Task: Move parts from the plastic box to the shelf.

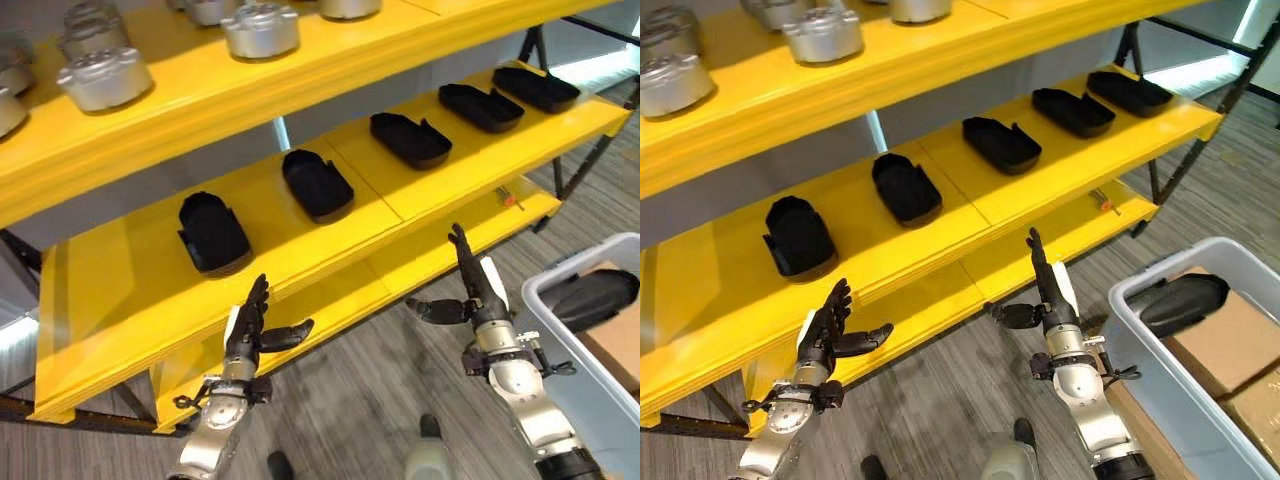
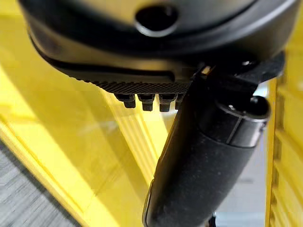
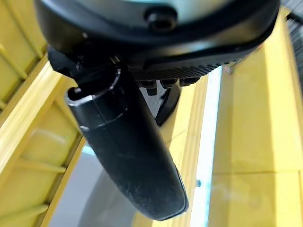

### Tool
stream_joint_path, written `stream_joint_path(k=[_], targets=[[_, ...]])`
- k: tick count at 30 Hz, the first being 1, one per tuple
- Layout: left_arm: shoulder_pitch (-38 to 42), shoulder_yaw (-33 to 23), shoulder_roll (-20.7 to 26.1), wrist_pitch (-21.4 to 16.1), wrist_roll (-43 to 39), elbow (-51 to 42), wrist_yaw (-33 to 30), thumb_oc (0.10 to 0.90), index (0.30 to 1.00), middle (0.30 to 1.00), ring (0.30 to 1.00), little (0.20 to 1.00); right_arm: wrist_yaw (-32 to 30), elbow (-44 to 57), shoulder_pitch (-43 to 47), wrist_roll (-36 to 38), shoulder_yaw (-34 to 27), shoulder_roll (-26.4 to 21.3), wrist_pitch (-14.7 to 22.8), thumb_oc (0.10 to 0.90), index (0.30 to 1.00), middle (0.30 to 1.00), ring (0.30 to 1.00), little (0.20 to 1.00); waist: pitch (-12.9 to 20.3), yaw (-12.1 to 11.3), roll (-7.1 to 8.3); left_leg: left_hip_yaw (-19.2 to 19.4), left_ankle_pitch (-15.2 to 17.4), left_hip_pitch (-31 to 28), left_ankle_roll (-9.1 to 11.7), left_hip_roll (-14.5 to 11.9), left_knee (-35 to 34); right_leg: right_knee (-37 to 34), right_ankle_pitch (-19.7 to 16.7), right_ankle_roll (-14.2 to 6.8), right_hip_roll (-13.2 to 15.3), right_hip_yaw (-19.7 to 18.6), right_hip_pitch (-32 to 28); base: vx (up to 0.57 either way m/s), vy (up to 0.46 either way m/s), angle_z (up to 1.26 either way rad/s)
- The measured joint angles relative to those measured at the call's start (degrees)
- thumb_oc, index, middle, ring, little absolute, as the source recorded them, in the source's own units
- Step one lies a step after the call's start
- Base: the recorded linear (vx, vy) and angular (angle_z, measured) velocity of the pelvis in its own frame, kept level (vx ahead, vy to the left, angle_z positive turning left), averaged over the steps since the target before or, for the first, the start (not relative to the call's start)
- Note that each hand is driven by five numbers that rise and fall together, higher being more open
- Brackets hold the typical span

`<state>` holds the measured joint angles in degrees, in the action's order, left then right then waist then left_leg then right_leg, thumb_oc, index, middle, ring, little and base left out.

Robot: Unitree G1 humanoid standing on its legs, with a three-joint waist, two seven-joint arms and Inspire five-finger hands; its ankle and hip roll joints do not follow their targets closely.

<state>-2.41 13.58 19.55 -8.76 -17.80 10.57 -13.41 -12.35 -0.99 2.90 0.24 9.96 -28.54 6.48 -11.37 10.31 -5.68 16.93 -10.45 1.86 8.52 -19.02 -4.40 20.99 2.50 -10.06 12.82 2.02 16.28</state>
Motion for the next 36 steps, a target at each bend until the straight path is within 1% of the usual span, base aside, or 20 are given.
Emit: stream_joint_path(k=[1, 2, 3, 4, 5, 6, 7, 8, 9, 12, 13, 14, 15, 19, 20, 23, 29, 33, 35, 36], targets=[[0.32, -0.31, -0.16, 0.01, -0.02, 0.13, -0.18, 0.9, 1.0, 1.0, 1.0, 1.0, -0.22, 0.08, -0.01, 0.03, -0.03, -0.28, 0.19, 0.9, 1.0, 1.0, 1.0, 1.0, -0.1, -0.59, 0.35, -0.67, 1.28, 0.2, -0.21, -0.61, -0.21, 4.91, 2.57, 2.19, -0.97, -0.54, 3.04, 0.02, -0.414, -0.39], [0.67, -0.22, -0.4, 0.08, -0.01, 0.65, -0.7, 0.9, 1.0, 1.0, 1.0, 1.0, -0.36, 0.07, -0.15, 0.04, 0.0, -0.68, 0.18, 0.9, 1.0, 1.0, 1.0, 1.0, -0.5, -1.03, 0.32, -1.92, 3.71, 0.14, -2.3, -1.32, -0.11, 7.21, 4.5, 2.74, -2.93, -0.58, 4.57, 0.01, -0.291, -0.44], [0.71, -0.21, -0.41, 0.08, 0.01, 0.76, -1.1, 0.9, 1.0, 1.0, 1.0, 1.0, -0.37, 0.14, -0.05, 0.05, 0.13, -0.9, 0.23, 0.9, 1.0, 1.0, 1.0, 1.0, -0.67, -2.03, 0.5, -3.78, 6.31, 0.28, -6.71, -1.54, 0.43, 8.59, 5.37, 4.41, -4.43, -1.09, 5.8, 0.03, -0.297, -0.47], [0.94, -0.21, -0.53, 0.08, 0.01, 0.86, -1.48, 0.9, 1.0, 1.0, 1.0, 1.0, -0.44, 0.18, 0.16, 0.05, 0.1, -1.19, 0.5, 0.9, 1.0, 1.0, 1.0, 1.0, -1.22, -2.85, 0.78, -6.1, 7.16, 0.87, -12.87, -1.9, 1.7, 9.17, 5.78, 5.39, -5.42, -1.79, 6.26, 0.02, -0.147, -0.44], [1.47, 0.14, -1.05, 0.09, 0.01, 1.67, -1.55, 0.9, 1.0, 1.0, 1.0, 1.0, -0.78, 0.1, 0.83, 0.11, -0.15, -1.87, 0.55, 0.9, 1.0, 1.0, 1.0, 1.0, -1.69, -3.06, 0.26, -8.3, 2.3, 1.54, -13.41, -1.2, 2.65, 9.23, 6.19, 6.53, -6.88, -0.83, 6.16, 0.02, -0.147, -0.24], [1.8, 0.64, -0.89, 0.09, 0.03, 1.97, -1.36, 0.9, 1.0, 1.0, 1.0, 1.0, -1.08, 0.04, 1.09, 0.39, -0.23, -2.18, 0.62, 0.9, 1.0, 1.0, 1.0, 1.0, -1.86, -2.67, 0.41, -7.21, -2.63, 1.81, -13.51, -0.95, 2.75, 9.21, 6.21, 7.16, -7.37, -0.73, 6.12, 0.07, -0.222, 0.04], [3.42, 1.76, -0.75, 0.1, 0.13, 2.38, -1.3, 0.9, 1.0, 1.0, 1.0, 1.0, -2.13, 0.04, 1.14, 0.53, -1.15, -2.32, 0.8, 0.9, 1.0, 1.0, 1.0, 1.0, -3.13, -3.05, 2.5, -11.07, -10.58, 2.58, -9.03, 0.66, 3.15, 7.88, 5.86, 8.89, -6.4, 0.37, 5.31, 0.11, -0.238, 0.05], [3.76, 2.08, -0.74, 0.09, 0.21, 2.1, -1.19, 0.9, 1.0, 1.0, 1.0, 1.0, -2.59, 0.03, 1.32, 0.55, -1.33, -2.33, 0.8, 0.9, 1.0, 1.0, 1.0, 1.0, -3.63, -3.31, 3.31, -12.0, -9.33, 4.15, -8.45, 2.11, 6.12, 6.49, 5.26, 9.81, -6.4, 0.07, 4.74, 0.15, -0.31, 0.11], [4.33, 2.72, -0.87, 0.05, 0.22, 1.76, -0.92, 0.9, 1.0, 1.0, 1.0, 1.0, -2.71, -0.05, 1.56, 0.77, -1.94, -2.11, 0.8, 0.9, 1.0, 1.0, 1.0, 1.0, -4.43, -3.36, 4.66, -17.43, -3.16, 4.79, -4.26, 7.73, 7.43, 2.08, 3.02, 10.79, -6.19, -1.13, 2.83, 0.12, -0.194, -0.09], [3.46, 1.99, -1.0, 0.01, 0.2, 1.39, -0.92, 0.9, 1.0, 1.0, 1.0, 1.0, -2.59, -0.04, 2.83, 1.12, -1.96, -0.87, 0.99, 0.9, 1.0, 1.0, 1.0, 1.0, -4.97, -5.34, 4.67, -19.08, 3.34, 2.97, -5.84, 16.31, 3.12, -8.18, -2.34, 12.47, -9.59, -3.59, -1.61, 0.08, -0.138, -0.58], [3.53, 1.59, -0.38, -0.03, 0.23, 1.11, -0.92, 0.9, 1.0, 1.0, 1.0, 1.0, -2.52, -0.06, 3.25, 1.27, -1.95, 0.1, 1.46, 0.9, 1.0, 1.0, 1.0, 1.0, -6.1, -6.09, 5.91, -23.33, 5.47, 3.22, -6.91, 21.75, 3.16, -11.86, -4.29, 13.07, -10.25, -5.05, -3.92, 0.07, -0.095, -0.61], [3.15, 1.04, -0.18, -0.04, 0.24, 0.68, -0.92, 0.9, 1.0, 1.0, 1.0, 1.0, -2.24, -0.06, 3.51, 1.81, -1.86, 0.83, 1.77, 0.9, 1.0, 1.0, 1.0, 1.0, -7.12, -6.22, 6.66, -24.16, 6.41, 3.73, -8.45, 24.75, 3.59, -14.32, -5.47, 13.22, -10.44, -5.77, -5.69, 0.07, -0.138, -0.79], [2.29, 0.11, -0.39, -0.03, 0.28, 0.62, -0.92, 0.9, 1.0, 1.0, 1.0, 1.0, -1.68, -0.09, 3.54, 2.24, -1.73, 1.59, 1.87, 0.9, 1.0, 1.0, 1.0, 1.0, -7.57, -7.41, 6.94, -27.31, 6.6, 4.17, -8.19, 27.43, 3.32, -16.36, -6.48, 13.2, -11.23, -6.86, -6.94, 0.01, -0.033, -0.8], [1.9, -0.55, -0.39, -0.03, 0.62, 0.34, -1.1, 0.9, 1.0, 1.0, 1.0, 1.0, -0.62, -0.09, 4.48, 2.47, -1.64, 1.9, 1.97, 0.9, 1.0, 1.0, 1.0, 1.0, -8.79, -7.73, 3.81, -29.92, 5.8, 6.15, -7.71, 25.42, 4.66, -19.03, -7.46, 13.18, -16.29, -9.69, -8.78, 0.0, 0.002, -0.73], [2.19, -0.63, -0.37, -0.03, 0.69, 0.23, -1.06, 0.9, 1.0, 1.0, 1.0, 1.0, -0.37, -0.18, 5.19, 2.66, -1.59, 2.03, 1.97, 0.9, 1.0, 1.0, 1.0, 1.0, -8.96, -7.86, 2.96, -29.76, 4.14, 5.97, -9.38, 24.38, 4.96, -18.68, -7.64, 12.48, -18.07, -12.36, -8.04, 0.07, 0.086, -1.01], [3.82, -0.57, -1.18, 0.08, 0.7, 0.19, -1.05, 0.9, 1.0, 1.0, 1.0, 1.0, 0.02, -0.54, 5.36, 3.27, -1.79, 3.16, 2.03, 0.9, 1.0, 1.0, 1.0, 1.0, -8.96, -7.83, 3.04, -25.22, 3.26, 4.24, -10.72, 24.03, 1.7, -17.81, -6.7, 10.8, -17.73, -14.33, -7.16, 0.08, 0.079, -0.71], [8.01, -0.5, -0.3, -0.2, 0.73, 0.16, -1.49, 0.9, 1.0, 1.0, 1.0, 1.0, 0.24, -2.13, 7.06, 3.3, -0.59, 3.86, 2.0, 0.9, 1.0, 1.0, 1.0, 1.0, -8.95, -7.63, 3.02, -21.12, 3.55, 0.82, -10.35, 24.44, -0.06, -16.99, -5.02, 9.09, -17.14, -16.91, -8.31, 0.07, 0.104, -0.31], [8.02, -0.63, -0.19, -0.25, 0.75, 0.25, -2.12, 0.9, 1.0, 1.0, 1.0, 1.0, 0.25, -2.11, 8.94, 3.3, -0.18, 4.35, 2.03, 0.9, 1.0, 1.0, 1.0, 1.0, -8.91, -7.31, 2.97, -18.71, 4.31, -0.19, -10.83, 24.25, -0.06, -16.63, -4.86, 9.0, -17.74, -19.4, -8.93, 0.03, 0.081, -0.39], [8.24, -0.26, -0.16, -0.33, 0.73, 0.37, -2.25, 0.9, 1.0, 1.0, 1.0, 1.0, 0.22, -2.09, 10.33, 3.24, 0.95, 4.37, 2.02, 0.9, 1.0, 1.0, 1.0, 1.0, -8.92, -7.27, 3.05, -15.72, 5.61, 0.09, -12.27, 24.09, 0.09, -13.81, -4.87, 8.61, -19.67, -22.6, -6.08, 0.01, 0.107, -0.95], [7.85, -0.47, 0.46, -0.33, 0.71, 0.31, -2.45, 0.9, 1.0, 1.0, 1.0, 1.0, 0.3, -2.24, 11.95, 3.17, 2.34, 4.9, 1.86, 0.9, 1.0, 1.0, 1.0, 1.0, -8.98, -8.92, 3.11, -12.14, 5.82, 0.46, -12.72, 22.77, -0.05, -10.4, -5.61, 4.45, -20.48, -20.12, -2.6, 0.0, 0.057, -1.46]])
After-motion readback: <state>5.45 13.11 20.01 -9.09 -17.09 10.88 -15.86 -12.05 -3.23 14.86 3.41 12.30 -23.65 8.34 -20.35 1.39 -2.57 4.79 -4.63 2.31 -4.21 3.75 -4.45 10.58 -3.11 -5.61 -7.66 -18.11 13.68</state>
